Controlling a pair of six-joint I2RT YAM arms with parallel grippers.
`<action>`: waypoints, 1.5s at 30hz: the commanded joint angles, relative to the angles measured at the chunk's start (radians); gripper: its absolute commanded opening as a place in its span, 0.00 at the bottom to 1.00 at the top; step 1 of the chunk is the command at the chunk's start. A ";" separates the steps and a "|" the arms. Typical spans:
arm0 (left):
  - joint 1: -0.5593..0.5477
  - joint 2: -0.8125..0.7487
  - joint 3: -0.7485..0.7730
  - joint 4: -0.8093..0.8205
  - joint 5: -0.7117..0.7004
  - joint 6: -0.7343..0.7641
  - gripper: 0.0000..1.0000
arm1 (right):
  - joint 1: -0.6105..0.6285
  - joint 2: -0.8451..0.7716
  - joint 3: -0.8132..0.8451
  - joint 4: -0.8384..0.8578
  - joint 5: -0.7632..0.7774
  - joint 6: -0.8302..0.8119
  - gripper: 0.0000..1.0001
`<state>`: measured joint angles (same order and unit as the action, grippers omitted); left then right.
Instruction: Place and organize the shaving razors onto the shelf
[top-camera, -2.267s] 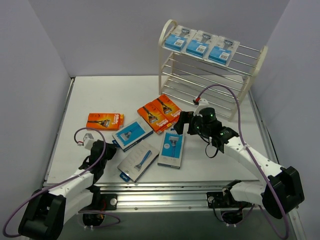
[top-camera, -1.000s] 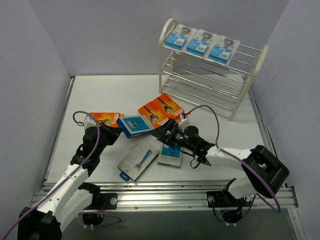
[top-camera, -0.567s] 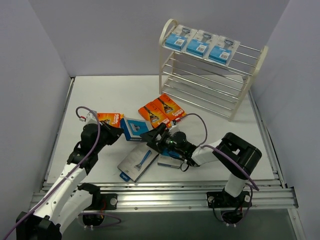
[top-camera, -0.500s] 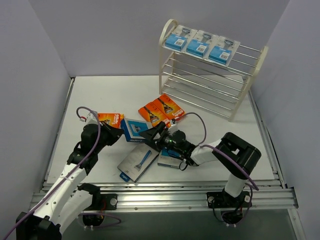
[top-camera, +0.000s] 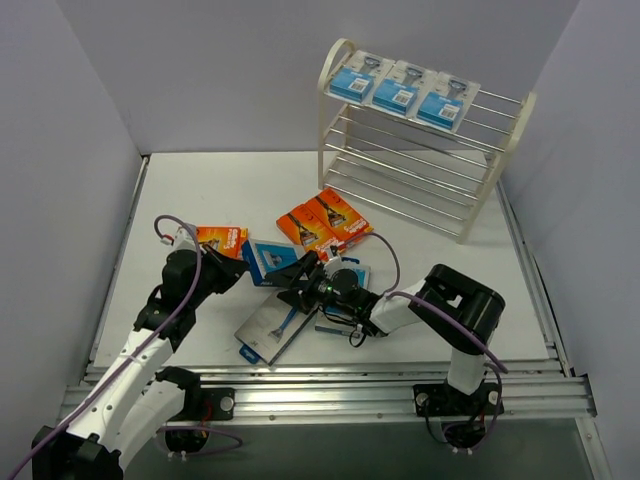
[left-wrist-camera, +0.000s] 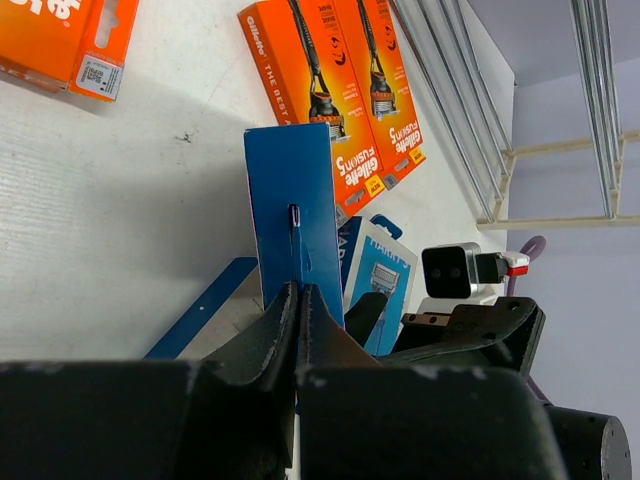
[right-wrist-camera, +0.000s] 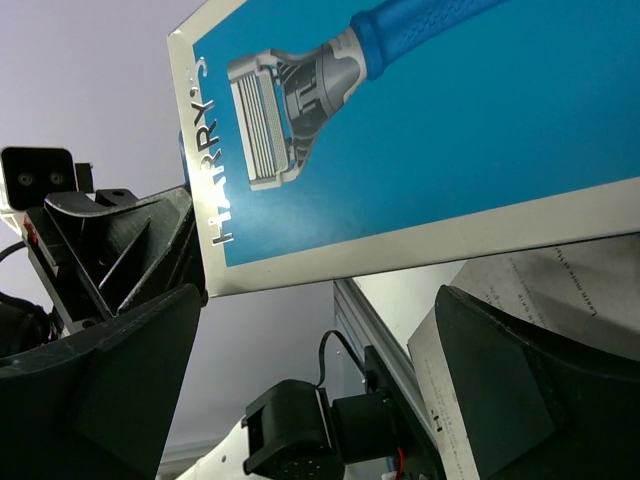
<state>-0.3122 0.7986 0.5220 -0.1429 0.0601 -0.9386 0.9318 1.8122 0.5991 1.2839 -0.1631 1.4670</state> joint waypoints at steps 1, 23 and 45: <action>0.001 -0.021 0.015 0.014 0.035 0.008 0.02 | 0.009 -0.010 0.030 0.114 0.045 0.022 1.00; -0.007 -0.156 -0.057 -0.109 0.132 -0.028 0.02 | -0.056 -0.042 0.110 0.028 0.099 -0.017 0.94; -0.008 -0.121 -0.157 0.003 0.104 -0.103 0.02 | -0.071 -0.122 0.103 0.028 0.080 -0.063 0.42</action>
<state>-0.3122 0.6678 0.3763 -0.1818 0.1204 -1.0290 0.8520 1.7622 0.6666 1.1866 -0.0853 1.4075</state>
